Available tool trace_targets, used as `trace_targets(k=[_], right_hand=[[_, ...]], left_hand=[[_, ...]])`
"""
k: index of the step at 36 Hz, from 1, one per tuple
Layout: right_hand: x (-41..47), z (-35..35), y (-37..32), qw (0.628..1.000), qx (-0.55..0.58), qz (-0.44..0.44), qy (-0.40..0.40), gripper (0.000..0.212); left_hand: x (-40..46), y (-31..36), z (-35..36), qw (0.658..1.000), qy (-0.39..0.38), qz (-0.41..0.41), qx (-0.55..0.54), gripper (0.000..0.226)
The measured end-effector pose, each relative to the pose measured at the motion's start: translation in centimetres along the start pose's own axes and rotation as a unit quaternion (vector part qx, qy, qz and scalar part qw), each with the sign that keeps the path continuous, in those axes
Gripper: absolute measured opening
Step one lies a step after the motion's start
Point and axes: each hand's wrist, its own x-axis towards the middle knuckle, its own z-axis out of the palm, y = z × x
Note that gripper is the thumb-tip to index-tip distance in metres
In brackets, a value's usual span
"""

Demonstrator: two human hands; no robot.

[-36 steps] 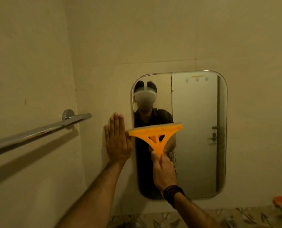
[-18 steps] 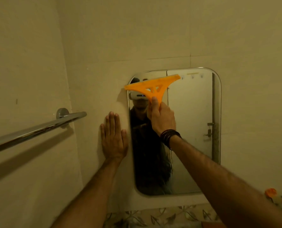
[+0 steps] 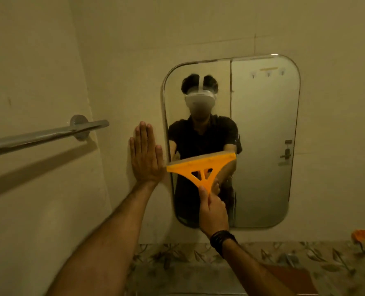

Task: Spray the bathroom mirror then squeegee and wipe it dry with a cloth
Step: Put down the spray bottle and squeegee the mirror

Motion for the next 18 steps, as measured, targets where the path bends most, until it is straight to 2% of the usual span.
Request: trace_targets(k=[4,9,13,18], right_hand=[[-2.4,0.6,3.0,1.0,-0.021,0.004,-0.009,0.068],[-3.8,0.2,3.2,1.0,-0.02,-0.009,-0.015,0.053],[-1.9,-1.4,-0.7,0.997,0.022,-0.073,0.014,0.04],[3.7,-2.6,-6.3,0.993,0.034,-0.103,0.051,0.04]], left_hand=[[-0.9,-0.2,0.3,1.0,0.012,-0.001,0.005,0.064],[-2.7,-1.0,0.5,1.0,0.011,-0.007,0.021,0.064],[-2.9,-1.5,0.9,0.999,0.008,-0.001,0.047,0.065],[-3.3,-1.6,1.3,0.999,0.03,0.005,0.037,0.061]])
